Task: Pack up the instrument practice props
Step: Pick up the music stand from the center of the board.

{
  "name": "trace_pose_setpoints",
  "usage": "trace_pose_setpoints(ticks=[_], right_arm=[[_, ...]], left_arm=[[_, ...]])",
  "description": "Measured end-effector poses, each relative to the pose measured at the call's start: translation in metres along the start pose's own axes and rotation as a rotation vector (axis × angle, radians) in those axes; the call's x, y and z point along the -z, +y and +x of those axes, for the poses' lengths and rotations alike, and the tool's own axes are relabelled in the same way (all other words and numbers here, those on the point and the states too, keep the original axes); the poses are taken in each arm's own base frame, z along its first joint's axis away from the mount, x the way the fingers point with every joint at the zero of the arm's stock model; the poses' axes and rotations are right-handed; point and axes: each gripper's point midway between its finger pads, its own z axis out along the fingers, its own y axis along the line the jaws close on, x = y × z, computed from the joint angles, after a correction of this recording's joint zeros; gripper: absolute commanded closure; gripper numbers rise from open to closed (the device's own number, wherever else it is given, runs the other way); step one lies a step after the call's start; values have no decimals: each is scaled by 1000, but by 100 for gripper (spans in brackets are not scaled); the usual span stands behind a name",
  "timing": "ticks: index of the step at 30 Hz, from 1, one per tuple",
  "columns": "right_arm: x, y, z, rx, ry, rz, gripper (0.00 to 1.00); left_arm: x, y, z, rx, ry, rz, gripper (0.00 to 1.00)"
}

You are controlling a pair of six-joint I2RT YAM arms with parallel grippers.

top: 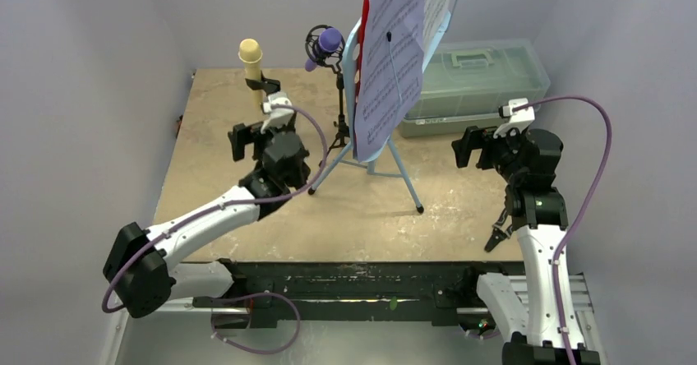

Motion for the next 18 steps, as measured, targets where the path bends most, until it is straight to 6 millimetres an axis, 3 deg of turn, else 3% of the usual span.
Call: trace_pose_setpoints(ticks=[3,6,11,18], right_arm=[[3,0,-3,0,-13,3,1],[5,1,-4,3,-19,3,1],[5,2,-4,9,-20,-1,1],[5,6,-3,47,-19,-38,1]], left_arm=[[-24,-9,-20,117,18,45,0],[-34,-8,0,140,83,108,0],[-15,-20,18,145,160,319,0],[7,-5,7,256,177,483,0]])
